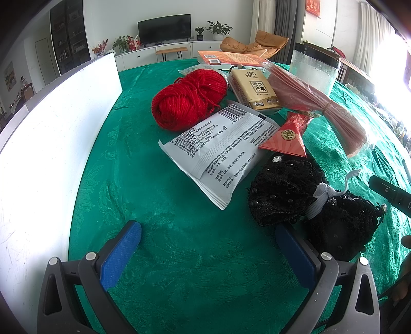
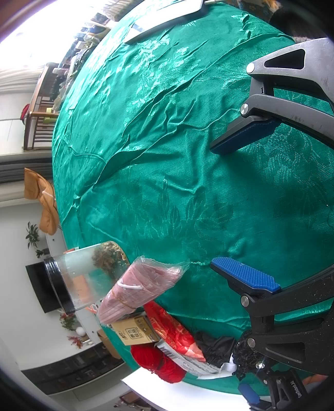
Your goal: Organize soft objects
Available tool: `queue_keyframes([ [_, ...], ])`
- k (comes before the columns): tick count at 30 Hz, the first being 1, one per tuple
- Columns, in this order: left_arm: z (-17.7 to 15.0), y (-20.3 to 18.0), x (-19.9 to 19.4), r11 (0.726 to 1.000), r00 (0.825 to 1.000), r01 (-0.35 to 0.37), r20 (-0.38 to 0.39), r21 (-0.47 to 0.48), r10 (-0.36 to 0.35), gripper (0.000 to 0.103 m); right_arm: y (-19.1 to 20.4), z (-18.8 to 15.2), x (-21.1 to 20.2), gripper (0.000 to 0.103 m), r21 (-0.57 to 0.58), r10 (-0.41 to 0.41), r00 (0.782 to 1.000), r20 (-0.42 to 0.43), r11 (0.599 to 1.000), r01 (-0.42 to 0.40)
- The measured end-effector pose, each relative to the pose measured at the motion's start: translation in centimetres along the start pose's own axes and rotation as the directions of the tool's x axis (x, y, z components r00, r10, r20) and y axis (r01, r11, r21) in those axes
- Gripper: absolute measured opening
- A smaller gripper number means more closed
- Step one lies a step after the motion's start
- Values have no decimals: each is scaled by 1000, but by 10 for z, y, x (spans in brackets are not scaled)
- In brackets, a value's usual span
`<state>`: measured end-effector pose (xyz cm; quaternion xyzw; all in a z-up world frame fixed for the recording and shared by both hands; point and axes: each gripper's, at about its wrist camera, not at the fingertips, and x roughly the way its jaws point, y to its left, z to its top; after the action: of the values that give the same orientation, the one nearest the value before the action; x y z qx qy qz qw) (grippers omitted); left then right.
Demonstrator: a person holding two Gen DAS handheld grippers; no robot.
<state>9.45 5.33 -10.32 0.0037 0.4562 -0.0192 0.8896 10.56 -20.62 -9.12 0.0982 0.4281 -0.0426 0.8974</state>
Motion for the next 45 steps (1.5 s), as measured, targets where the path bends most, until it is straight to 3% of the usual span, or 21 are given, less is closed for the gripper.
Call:
queue_keyframes([
  [14, 2, 1, 0, 1000, 1000, 6, -14, 9, -5, 103, 0, 0, 0, 84, 3, 3, 1000, 0, 1000, -3],
  [17, 7, 5, -9, 999, 996, 49, -73, 2, -48, 102, -15, 1, -6, 84, 79, 83, 996, 11, 993, -84],
  [20, 11, 17, -44, 989, 992, 128, -15, -69, -129, 102, -34, 2, -25, 85, 160, 228, 970, 81, 958, -239],
  [22, 16, 22, -66, 983, 986, 165, 19, -86, -164, 102, -24, 2, -40, 86, 77, 357, 927, 112, 927, -367],
  [24, 22, 23, -88, 982, 984, 174, 61, -77, -170, 102, 2, 1, -53, 86, -82, 464, 880, 101, 885, -457],
  [27, 31, 27, -114, 985, 981, 162, 122, -62, -153, 103, 57, -9, -54, 85, -309, 519, 853, -52, 804, -508],
  [29, 35, 30, -122, 983, 977, 170, 140, -72, -159, 103, 93, -20, -42, 84, -424, 456, 877, -152, 771, -475],
  [32, 39, 32, -123, 981, 977, 177, 136, -75, -166, 103, 120, -35, -16, 81, -492, 335, 910, -245, 765, -415],
  [33, 39, 30, -122, 982, 978, 174, 131, -69, -164, 103, 120, -37, -14, 60, -502, 309, 922, -235, 774, -387],
  [34, 38, 28, -120, 984, 979, 170, 124, -61, -162, 103, 116, -37, -14, 41, -494, 295, 928, -228, 786, -371],
  [36, 38, 25, -113, 984, 981, 168, 102, -50, -163, 103, 96, -33, -16, 40, -417, 334, 907, -257, 808, -416],
  [39, 41, 20, -100, 983, 982, 179, 68, -31, -176, 103, 62, -32, -35, 39, -366, 332, 907, -258, 835, -410],
  [41, 46, 15, -91, 983, 982, 183, 47, -15, -182, 103, 24, -28, -52, 39, -278, 385, 888, -253, 850, -448],
  [43, 57, 11, -83, 982, 982, 188, 28, 3, -188, 103, -13, -21, -71, 39, -191, 435, 876, -208, 860, -473],
  [45, 72, 10, -75, 982, 981, 191, 20, 10, -191, 103, -43, -10, -87, 39, -118, 458, 879, -130, 873, -473],
])
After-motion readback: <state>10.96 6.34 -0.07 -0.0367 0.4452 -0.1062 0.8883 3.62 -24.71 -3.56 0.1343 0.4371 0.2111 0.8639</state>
